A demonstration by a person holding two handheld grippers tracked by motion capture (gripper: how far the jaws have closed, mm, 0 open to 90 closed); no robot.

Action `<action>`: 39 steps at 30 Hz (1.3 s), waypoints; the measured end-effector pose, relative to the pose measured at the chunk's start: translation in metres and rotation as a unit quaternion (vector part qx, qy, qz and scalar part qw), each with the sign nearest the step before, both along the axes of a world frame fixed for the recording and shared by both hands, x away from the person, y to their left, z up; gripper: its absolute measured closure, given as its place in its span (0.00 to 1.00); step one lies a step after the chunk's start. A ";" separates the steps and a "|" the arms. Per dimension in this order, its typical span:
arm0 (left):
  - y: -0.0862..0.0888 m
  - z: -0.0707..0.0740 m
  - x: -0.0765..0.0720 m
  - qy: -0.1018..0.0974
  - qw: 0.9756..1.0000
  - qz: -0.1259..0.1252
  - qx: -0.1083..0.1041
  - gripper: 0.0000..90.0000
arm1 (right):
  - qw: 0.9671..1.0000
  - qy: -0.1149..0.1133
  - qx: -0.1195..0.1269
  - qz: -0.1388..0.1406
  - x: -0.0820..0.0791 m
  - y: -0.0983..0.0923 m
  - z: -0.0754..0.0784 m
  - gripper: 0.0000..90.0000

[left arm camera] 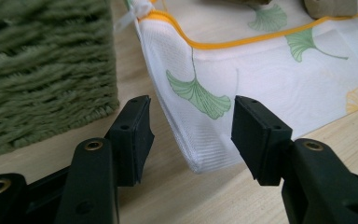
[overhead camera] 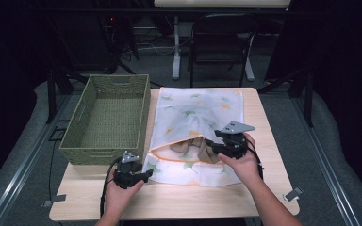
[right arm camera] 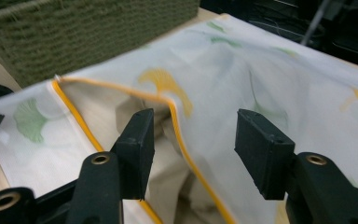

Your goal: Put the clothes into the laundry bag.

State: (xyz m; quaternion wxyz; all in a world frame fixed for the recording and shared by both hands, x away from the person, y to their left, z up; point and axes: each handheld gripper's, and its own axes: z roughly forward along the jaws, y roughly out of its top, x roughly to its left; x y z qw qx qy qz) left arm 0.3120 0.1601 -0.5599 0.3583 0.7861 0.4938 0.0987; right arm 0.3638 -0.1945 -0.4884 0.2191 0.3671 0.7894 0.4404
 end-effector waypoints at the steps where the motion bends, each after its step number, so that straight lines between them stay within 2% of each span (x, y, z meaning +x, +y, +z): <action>1: -0.001 -0.002 0.000 0.001 1.000 0.000 0.003 0.52 | 1.000 0.002 0.001 -0.006 -0.005 -0.004 -0.003 0.52; 2: -0.002 -0.004 0.001 0.004 1.000 -0.001 0.004 0.52 | 1.000 0.006 -0.004 -0.012 -0.010 -0.009 -0.006 0.52; 5: -0.003 -0.007 0.002 0.010 1.000 -0.003 -0.011 0.53 | 0.999 0.019 -0.009 -0.035 -0.026 -0.023 -0.016 0.52; 6: -0.003 -0.007 0.002 0.010 1.000 -0.003 -0.011 0.55 | 0.999 0.019 -0.009 -0.035 -0.026 -0.023 -0.016 0.52; 7: -0.003 -0.008 0.002 0.007 1.000 -0.002 -0.012 0.55 | 0.999 0.029 -0.009 -0.042 -0.031 -0.028 -0.019 0.51; 9: -0.004 -0.009 0.002 0.009 1.000 -0.001 -0.014 0.62 | 0.997 0.049 -0.009 -0.057 -0.045 -0.043 -0.027 0.50; 14: -0.007 -0.007 0.002 0.008 1.000 -0.003 -0.017 0.75 | 0.995 0.050 -0.013 -0.086 -0.062 -0.062 -0.031 0.47; 16: -0.008 -0.007 0.004 0.014 1.000 -0.001 -0.020 0.80 | 0.994 0.052 -0.015 -0.099 -0.068 -0.070 -0.034 0.47; 19: -0.011 -0.008 0.005 0.021 1.000 -0.002 -0.021 0.86 | 0.991 0.056 -0.014 -0.123 -0.072 -0.081 -0.043 0.47; 20: -0.011 -0.008 0.005 0.021 1.000 -0.002 -0.021 0.87 | 0.991 0.056 -0.014 -0.123 -0.072 -0.081 -0.043 0.47; 21: -0.013 -0.008 0.006 0.021 1.000 -0.004 -0.017 0.89 | 0.988 0.068 -0.002 -0.136 -0.073 -0.087 -0.049 0.47; 22: -0.013 -0.008 0.006 0.021 1.000 -0.004 -0.017 0.90 | 0.988 0.068 -0.002 -0.136 -0.073 -0.087 -0.049 0.47; 23: -0.014 -0.008 0.006 0.021 1.000 -0.005 -0.014 0.91 | 0.986 0.086 0.008 -0.143 -0.071 -0.093 -0.055 0.46; 27: -0.014 -0.008 0.007 0.023 1.000 -0.006 -0.011 0.94 | 0.979 0.132 0.034 -0.152 -0.067 -0.099 -0.066 0.47; 29: -0.014 -0.008 0.007 0.024 1.000 -0.008 -0.012 0.95 | 0.976 0.151 0.049 -0.151 -0.065 -0.100 -0.069 0.52; 30: -0.014 -0.008 0.007 0.025 1.000 -0.009 -0.013 0.96 | 0.975 0.157 0.052 -0.147 -0.065 -0.100 -0.070 0.57; 31: -0.014 -0.008 0.007 0.026 1.000 -0.011 -0.014 0.96 | 0.975 0.163 0.051 -0.139 -0.064 -0.100 -0.070 0.63; 32: -0.014 -0.008 0.007 0.026 1.000 -0.011 -0.014 0.96 | 0.975 0.163 0.051 -0.139 -0.064 -0.100 -0.070 0.63; 33: -0.015 -0.008 0.006 0.026 0.999 -0.012 -0.017 0.97 | 0.976 0.168 0.043 -0.133 -0.063 -0.100 -0.071 0.73; 34: -0.015 -0.007 0.006 0.027 0.999 -0.013 -0.018 0.97 | 0.976 0.168 0.041 -0.130 -0.063 -0.100 -0.071 0.78; 35: -0.015 -0.007 0.006 0.027 0.999 -0.013 -0.018 0.97 | 0.976 0.168 0.041 -0.130 -0.063 -0.100 -0.071 0.78; 36: -0.014 -0.005 0.004 0.031 0.999 -0.010 -0.023 0.97 | 0.977 0.168 0.036 -0.124 -0.063 -0.100 -0.070 0.85; 39: -0.013 0.000 -0.001 0.031 0.999 -0.012 -0.030 0.97 | 0.977 0.168 0.034 -0.124 -0.064 -0.099 -0.069 0.89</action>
